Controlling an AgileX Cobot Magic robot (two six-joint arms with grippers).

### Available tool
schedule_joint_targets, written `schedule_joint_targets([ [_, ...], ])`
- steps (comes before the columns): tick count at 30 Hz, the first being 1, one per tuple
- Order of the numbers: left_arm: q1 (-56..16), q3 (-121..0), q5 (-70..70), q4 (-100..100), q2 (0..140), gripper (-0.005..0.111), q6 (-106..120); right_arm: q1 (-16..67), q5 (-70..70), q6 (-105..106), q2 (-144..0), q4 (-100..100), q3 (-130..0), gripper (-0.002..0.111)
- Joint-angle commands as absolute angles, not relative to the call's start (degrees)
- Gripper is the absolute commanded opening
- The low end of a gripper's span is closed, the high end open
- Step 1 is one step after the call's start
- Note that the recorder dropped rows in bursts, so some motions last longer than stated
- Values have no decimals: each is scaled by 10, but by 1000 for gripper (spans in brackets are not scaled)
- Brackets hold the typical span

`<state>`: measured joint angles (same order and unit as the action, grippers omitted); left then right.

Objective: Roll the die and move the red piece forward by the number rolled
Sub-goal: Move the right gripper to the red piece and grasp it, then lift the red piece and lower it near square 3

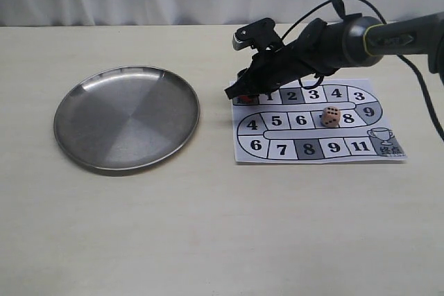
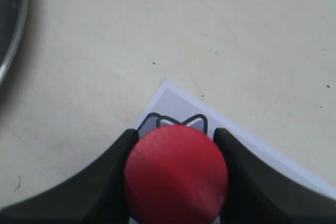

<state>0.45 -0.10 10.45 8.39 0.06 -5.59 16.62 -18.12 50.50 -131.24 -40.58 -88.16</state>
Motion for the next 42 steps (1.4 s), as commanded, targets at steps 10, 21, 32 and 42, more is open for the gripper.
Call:
schedule_joint_targets([
  [10, 0, 0, 99, 83, 0, 0, -56, 133, -219, 467, -1225, -398, -886, 5],
  [21, 0, 0, 99, 83, 0, 0, -56, 109, -212, 469, -1279, -398, -843, 5],
  [32, 0, 0, 99, 83, 0, 0, -56, 122, -203, 476, -1315, -398, -843, 5],
  [42, 0, 0, 99, 83, 0, 0, -56, 117, -202, 476, -1290, -396, -843, 5],
])
